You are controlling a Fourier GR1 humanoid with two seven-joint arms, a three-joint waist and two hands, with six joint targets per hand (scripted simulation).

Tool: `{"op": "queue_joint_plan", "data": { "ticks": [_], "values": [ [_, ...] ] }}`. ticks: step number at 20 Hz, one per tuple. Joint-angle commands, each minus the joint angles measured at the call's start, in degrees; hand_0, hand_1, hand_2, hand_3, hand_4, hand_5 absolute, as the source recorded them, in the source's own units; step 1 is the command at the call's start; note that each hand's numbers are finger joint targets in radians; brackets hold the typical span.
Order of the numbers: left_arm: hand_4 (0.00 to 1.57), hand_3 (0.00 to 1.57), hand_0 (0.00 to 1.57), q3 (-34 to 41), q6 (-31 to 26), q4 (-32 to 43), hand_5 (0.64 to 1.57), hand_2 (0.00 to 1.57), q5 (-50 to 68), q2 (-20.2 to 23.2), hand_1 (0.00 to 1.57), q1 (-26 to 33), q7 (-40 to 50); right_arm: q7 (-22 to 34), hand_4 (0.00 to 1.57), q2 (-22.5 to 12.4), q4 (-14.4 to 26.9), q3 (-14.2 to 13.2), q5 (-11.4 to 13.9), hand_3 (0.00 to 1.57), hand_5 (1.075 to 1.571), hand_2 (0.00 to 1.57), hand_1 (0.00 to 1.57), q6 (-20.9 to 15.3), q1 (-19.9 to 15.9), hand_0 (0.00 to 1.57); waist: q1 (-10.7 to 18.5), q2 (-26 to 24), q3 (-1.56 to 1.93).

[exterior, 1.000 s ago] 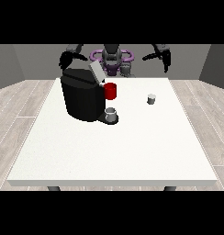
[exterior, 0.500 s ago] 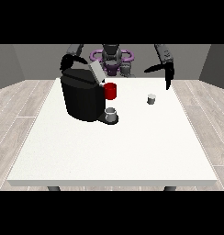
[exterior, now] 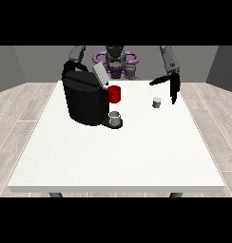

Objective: Insert the coffee pod into the coffee machine and close the lid

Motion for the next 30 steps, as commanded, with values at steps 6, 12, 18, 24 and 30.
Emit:
{"op": "queue_joint_plan", "data": {
  "ticks": [6, 12, 18, 24, 30],
  "values": [
    [0.00, 0.00, 0.00, -2.73, 0.93, 6.95, 1.571, 0.46, -6.83, 1.40, 0.00, -5.31, -1.92, -2.05, 0.41, -0.81, 6.40, -1.86, 0.94, 0.00, 1.571, 0.00, 0.00, -0.92, -2.37, 0.00, 0.63, 0.11, 0.01],
    [0.00, 0.50, 0.81, -2.54, 5.50, 15.73, 1.571, 0.85, -10.92, 0.99, 0.81, -3.84, -5.86, 4.33, 0.39, -0.23, 1.20, 0.29, 1.69, 0.00, 1.571, 0.00, 0.00, -1.73, -3.01, 0.00, -1.05, 0.52, -0.03],
    [0.00, 0.47, 0.60, -4.41, 4.65, 18.77, 1.571, 0.72, -15.14, 3.87, 0.60, -6.05, -8.30, 1.78, 0.48, 0.91, 2.89, 1.27, 1.92, 0.00, 1.571, 0.00, 0.00, -1.81, -1.62, 0.00, -0.90, 0.71, -0.01],
    [0.00, 0.55, 0.67, -5.61, 9.59, 21.34, 1.571, 0.81, -19.72, 3.80, 0.67, -8.14, -9.84, 2.14, 0.52, -0.08, 3.08, 0.11, 0.91, 0.00, 1.571, 0.00, 0.00, -0.93, -2.47, 0.00, -1.71, 1.37, -0.02],
    [0.39, 0.74, 0.84, -5.74, 16.76, 21.64, 1.571, 0.97, -21.54, -0.71, 0.84, -8.15, -11.03, -0.96, 0.51, 0.05, 4.55, -1.17, -1.34, 0.00, 1.571, 0.00, 0.00, -0.26, -1.05, 0.00, -1.33, -0.31, 0.00]
  ]
}}
